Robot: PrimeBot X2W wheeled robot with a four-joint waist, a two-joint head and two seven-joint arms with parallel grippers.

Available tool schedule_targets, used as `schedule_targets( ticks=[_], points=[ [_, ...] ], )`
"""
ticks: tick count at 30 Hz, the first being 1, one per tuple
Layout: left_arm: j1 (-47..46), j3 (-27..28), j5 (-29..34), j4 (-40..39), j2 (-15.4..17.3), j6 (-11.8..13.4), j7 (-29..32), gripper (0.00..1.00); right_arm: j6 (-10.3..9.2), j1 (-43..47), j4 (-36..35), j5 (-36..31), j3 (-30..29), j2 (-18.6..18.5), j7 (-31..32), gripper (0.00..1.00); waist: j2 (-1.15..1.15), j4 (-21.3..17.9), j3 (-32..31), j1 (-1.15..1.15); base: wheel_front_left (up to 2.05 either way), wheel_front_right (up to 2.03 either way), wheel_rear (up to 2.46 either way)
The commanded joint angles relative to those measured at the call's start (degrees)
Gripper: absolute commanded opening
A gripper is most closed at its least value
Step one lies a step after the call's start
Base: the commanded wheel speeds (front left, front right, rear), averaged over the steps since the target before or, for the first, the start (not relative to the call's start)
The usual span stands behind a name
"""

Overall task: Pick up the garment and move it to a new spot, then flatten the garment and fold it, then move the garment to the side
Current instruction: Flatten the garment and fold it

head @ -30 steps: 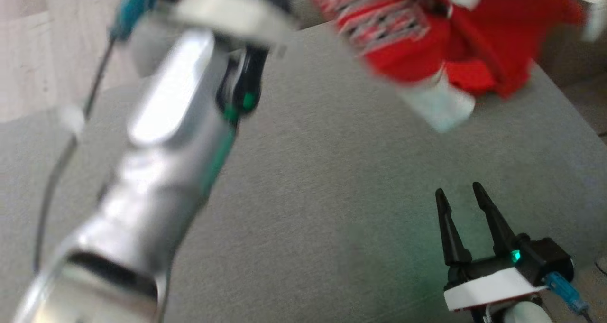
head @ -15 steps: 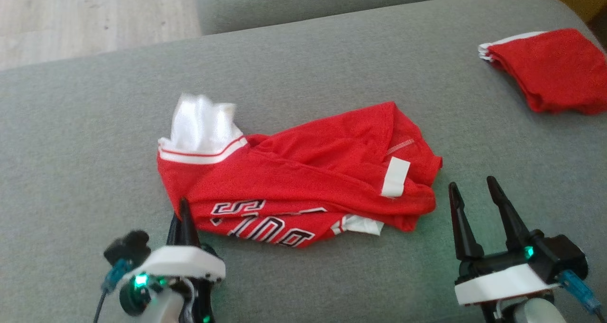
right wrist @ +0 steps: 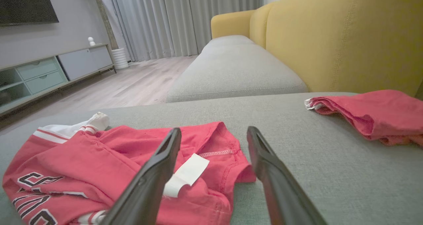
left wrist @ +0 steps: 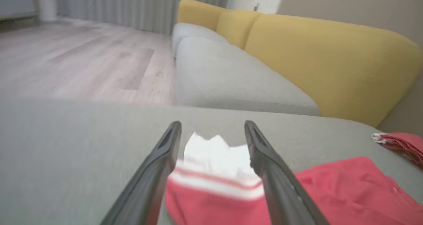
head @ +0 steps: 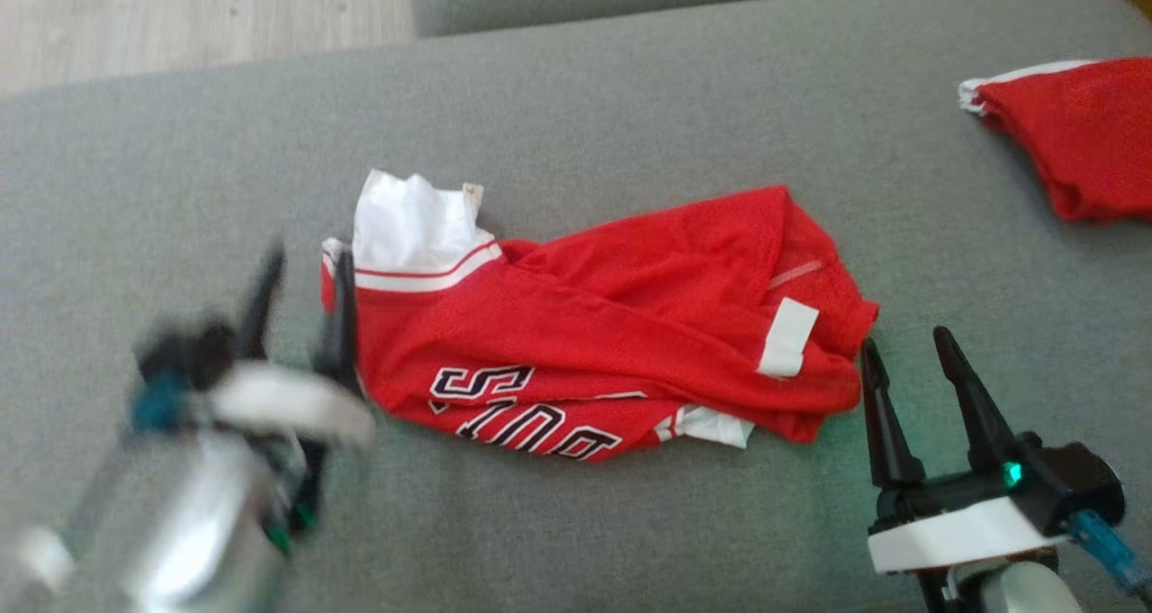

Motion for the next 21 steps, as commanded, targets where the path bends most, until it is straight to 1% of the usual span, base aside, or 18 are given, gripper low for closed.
schedule_targets(
  ticks=[1, 3, 5, 8, 10, 13, 16, 21],
  points=[
    [-8.1, 0.8, 1.5, -3.1, 3.7, -1.8, 2.6, 1.00, -0.05, -2.3, -2.2, -0.8, 1.5, -1.0, -0.6, 1.00, 0.00, 0.1, 2.4, 0.00, 0.00, 0.00, 0.00],
    [-14.8, -0.5, 2.6, -3.6, 7.3, -4.0, 8.1, 1.00, -0.05, -3.6, -2.7, -1.1, 2.0, -1.4, -0.6, 1.00, 0.00, -0.4, 4.8, 0.00, 0.00, 0.00, 0.00],
    [-21.4, -2.0, 2.8, -2.7, 10.1, -5.4, 14.5, 1.00, -0.05, -5.0, -3.4, -1.2, 2.1, -1.7, -0.6, 1.00, 0.00, -1.0, 7.3, 0.00, 0.00, 0.00, 0.00],
    [-29.7, -5.0, 3.1, 0.8, 14.0, -6.6, 23.3, 1.00, -0.05, -7.1, -4.3, -1.4, 2.0, -2.0, -0.6, 1.00, 0.00, -2.2, 10.6, 0.00, 0.00, 0.00, 0.00],
    [-33.9, -6.4, 1.6, 4.3, 15.4, -6.9, 28.4, 1.00, -0.05, -8.1, -4.8, -1.5, 2.0, -2.0, -0.6, 1.00, 0.00, -3.2, 12.6, 0.00, 0.00, 0.00, 0.00],
    [-38.7, -8.5, 0.2, 8.7, 17.4, -7.1, 33.3, 1.00, -0.05, -9.4, -5.5, -1.6, 2.1, -1.7, -0.6, 1.00, 0.00, -4.5, 15.3, 0.00, 0.00, 0.00, 0.00],
    [-41.2, -11.9, -1.5, 11.5, 19.6, -7.1, 37.2, 1.00, -0.05, -10.5, -6.0, -1.6, 1.6, -1.2, -0.6, 1.00, 0.00, -5.6, 17.3, 0.00, 0.00, 0.00, 0.00],
    [-42.6, -15.2, -6.5, 11.7, 22.6, -7.1, 39.3, 1.00, -0.05, -10.9, -6.5, -1.6, 0.6, -0.6, -0.6, 1.00, 0.00, -6.1, 18.8, 0.00, 0.00, 0.00, 0.00]
  ],
)
